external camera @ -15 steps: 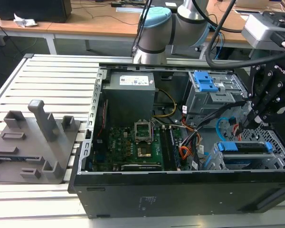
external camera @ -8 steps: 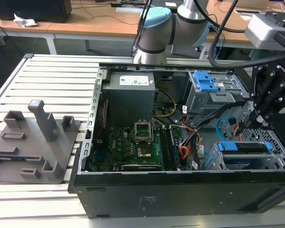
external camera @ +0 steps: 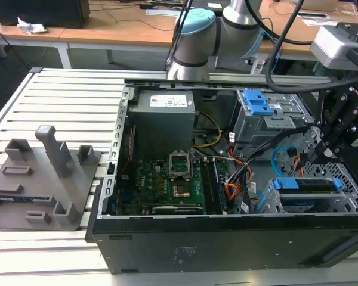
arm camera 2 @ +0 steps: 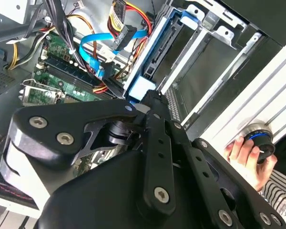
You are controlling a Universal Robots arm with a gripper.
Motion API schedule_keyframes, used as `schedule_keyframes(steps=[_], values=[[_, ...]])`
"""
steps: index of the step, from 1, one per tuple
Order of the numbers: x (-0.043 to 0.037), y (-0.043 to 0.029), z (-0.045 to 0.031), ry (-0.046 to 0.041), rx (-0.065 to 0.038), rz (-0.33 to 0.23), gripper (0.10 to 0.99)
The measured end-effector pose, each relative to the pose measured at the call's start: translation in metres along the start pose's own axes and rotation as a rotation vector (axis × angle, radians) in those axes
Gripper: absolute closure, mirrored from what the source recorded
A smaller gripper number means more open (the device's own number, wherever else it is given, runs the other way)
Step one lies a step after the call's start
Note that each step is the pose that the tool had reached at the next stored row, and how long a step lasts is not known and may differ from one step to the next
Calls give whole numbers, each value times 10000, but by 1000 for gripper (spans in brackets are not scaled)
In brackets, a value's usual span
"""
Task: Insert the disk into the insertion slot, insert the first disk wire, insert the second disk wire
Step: 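Insert the disk into the insertion slot, then insert the first disk wire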
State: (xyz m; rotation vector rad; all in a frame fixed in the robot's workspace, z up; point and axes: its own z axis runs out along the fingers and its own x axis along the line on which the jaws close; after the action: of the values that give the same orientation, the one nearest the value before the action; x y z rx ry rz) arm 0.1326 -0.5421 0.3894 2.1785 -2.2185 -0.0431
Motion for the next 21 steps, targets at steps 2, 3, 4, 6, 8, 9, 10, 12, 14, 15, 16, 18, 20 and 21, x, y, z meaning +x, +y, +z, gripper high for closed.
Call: schedule_keyframes(steps=[2,3,4,6,8,9,10,12,14,15,16,18,20,21], values=[[0,-3,67,-1,0,0,980],[-1,-5,95,-1,0,0,980],[-1,-7,121,0,0,0,980],[-1,-9,152,1,0,0,980],[-1,-10,153,1,0,0,980],[-1,-10,153,1,0,0,980],[-1,-10,154,0,0,0,980],[-1,-10,153,0,0,0,980],[-1,-10,154,0,0,0,980],[-1,-11,154,0,0,0,980],[-1,-11,154,0,0,0,980],[-1,-11,154,0,0,0,980],[-1,-12,155,0,0,0,980],[-1,-12,155,0,0,0,973]])
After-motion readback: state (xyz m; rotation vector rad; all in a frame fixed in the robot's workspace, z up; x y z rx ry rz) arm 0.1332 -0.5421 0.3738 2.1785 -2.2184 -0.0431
